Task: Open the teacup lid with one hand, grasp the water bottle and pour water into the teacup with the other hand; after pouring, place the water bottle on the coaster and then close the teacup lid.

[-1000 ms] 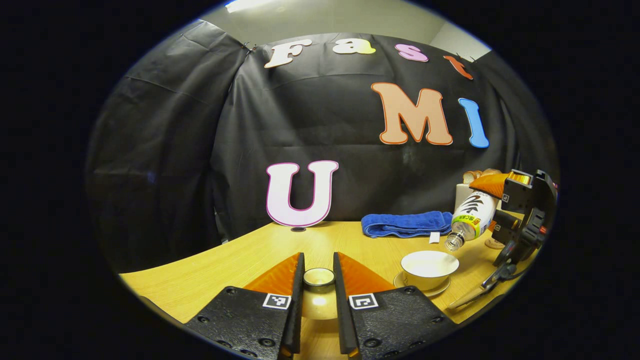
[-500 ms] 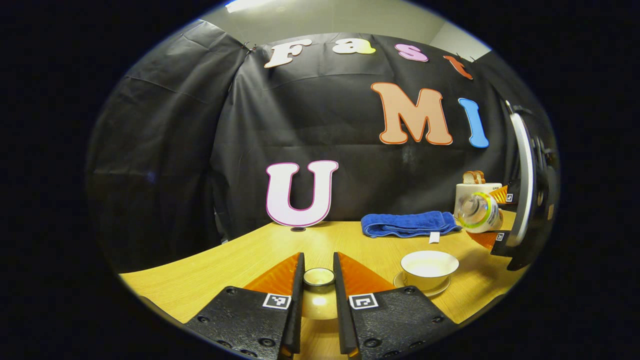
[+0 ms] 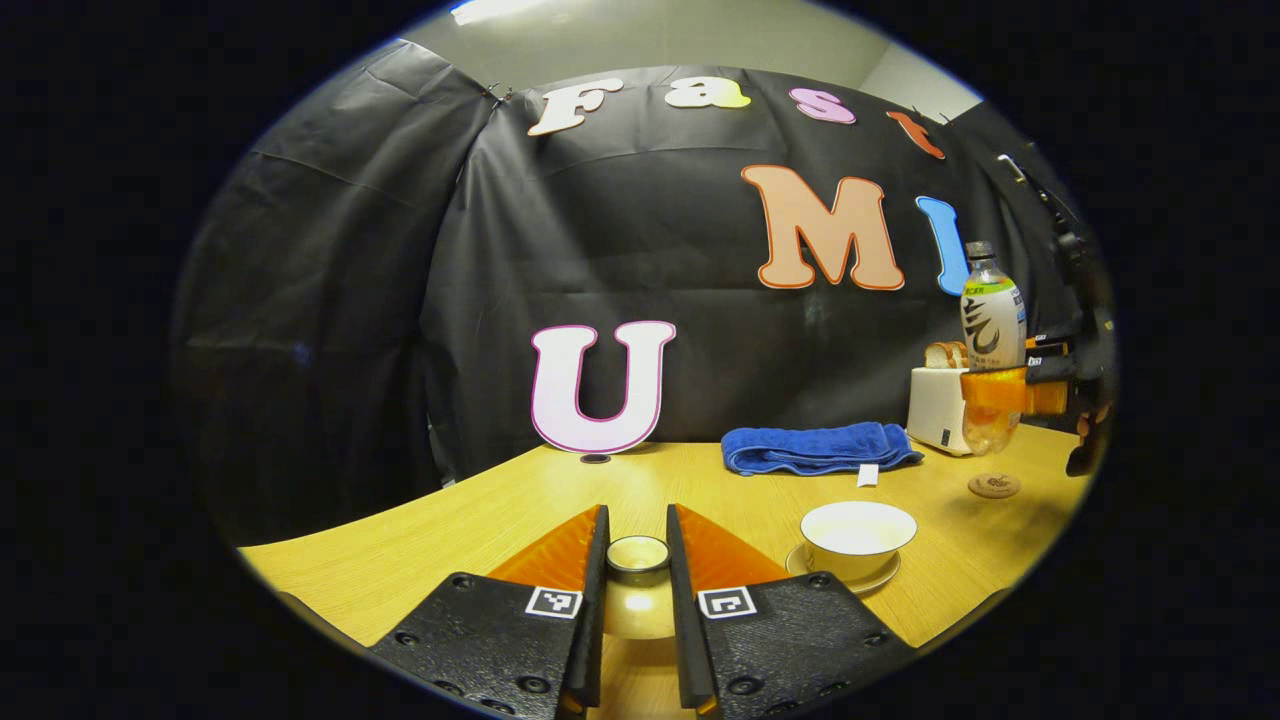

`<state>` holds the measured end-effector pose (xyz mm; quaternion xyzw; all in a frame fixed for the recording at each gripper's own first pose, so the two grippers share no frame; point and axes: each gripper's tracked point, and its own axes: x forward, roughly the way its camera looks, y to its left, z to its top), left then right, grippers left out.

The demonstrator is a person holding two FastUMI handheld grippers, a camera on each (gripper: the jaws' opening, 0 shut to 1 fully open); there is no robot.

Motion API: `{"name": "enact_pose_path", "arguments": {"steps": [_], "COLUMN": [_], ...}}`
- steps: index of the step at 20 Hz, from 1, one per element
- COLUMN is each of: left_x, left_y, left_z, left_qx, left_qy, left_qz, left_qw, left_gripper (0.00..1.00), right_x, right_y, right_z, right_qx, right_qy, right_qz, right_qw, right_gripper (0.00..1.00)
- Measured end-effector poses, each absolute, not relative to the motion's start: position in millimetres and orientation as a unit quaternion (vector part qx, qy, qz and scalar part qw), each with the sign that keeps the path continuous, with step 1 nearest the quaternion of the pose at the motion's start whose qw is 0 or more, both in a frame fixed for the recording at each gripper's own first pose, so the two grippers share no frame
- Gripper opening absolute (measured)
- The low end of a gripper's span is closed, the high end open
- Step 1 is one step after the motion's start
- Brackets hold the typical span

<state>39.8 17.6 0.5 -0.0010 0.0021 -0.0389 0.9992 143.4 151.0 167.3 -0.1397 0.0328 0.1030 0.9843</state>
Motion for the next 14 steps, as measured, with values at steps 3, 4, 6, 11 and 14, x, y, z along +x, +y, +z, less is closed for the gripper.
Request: {"name": "enact_pose_path", "arguments": {"steps": [3,4,6,11,14], "left_x": [40,40,39,39,39], "left_y": [18,17,18,18,18], "left_z": [0,1,1,1,1], "left_qx": [-0.001,-0.001,-0.001,-0.001,-0.001], "left_qy": [0.002,0.002,0.002,0.002,0.002], "left_qz": [-0.039,-0.039,-0.040,-0.040,-0.040], "left_qw": [0.999,0.999,0.999,0.999,0.999], "left_gripper": [0.27,0.27,0.27,0.28,0.27], "right_x": [146,147,147,145,140], "right_y": [137,131,121,103,102], "right_z": [159,156,155,137,127], "right_qx": [-0.080,-0.072,-0.070,-0.052,-0.046], "right_qy": [0.048,0.048,0.050,0.081,0.101], "right_qz": [0.076,0.066,0.046,0.030,0.031], "right_qw": [0.993,0.994,0.995,0.995,0.993], "right_gripper": [0.59,0.60,0.60,0.60,0.65]}}
